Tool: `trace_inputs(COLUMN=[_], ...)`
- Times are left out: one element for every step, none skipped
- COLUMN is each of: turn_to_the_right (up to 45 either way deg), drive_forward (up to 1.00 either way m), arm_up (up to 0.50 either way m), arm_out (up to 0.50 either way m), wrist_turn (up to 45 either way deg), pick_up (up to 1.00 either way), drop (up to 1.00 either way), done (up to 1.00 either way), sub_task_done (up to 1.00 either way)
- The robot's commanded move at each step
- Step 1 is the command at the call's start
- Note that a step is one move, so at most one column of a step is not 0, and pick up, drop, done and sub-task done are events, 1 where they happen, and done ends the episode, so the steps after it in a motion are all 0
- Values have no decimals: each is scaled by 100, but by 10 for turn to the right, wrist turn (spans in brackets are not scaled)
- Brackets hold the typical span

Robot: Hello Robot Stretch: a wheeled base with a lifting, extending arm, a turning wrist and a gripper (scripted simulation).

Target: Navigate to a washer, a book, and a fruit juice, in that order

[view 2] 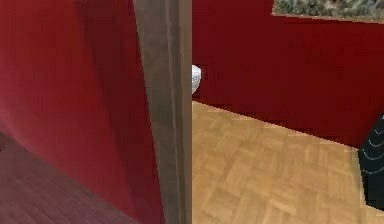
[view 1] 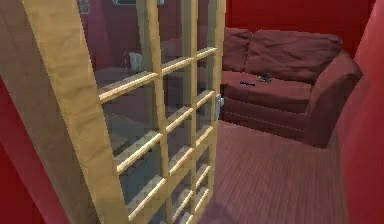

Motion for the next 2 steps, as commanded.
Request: trace_inputs(turn_to_the_right=[240,30], drive_forward=[0,0], arm_up=[0,0], arm_out=[0,0], wrist_turn=[0,0], pick_up=[0,0], drop=[0,0], done=[0,0], sub_task_done=[0,0])
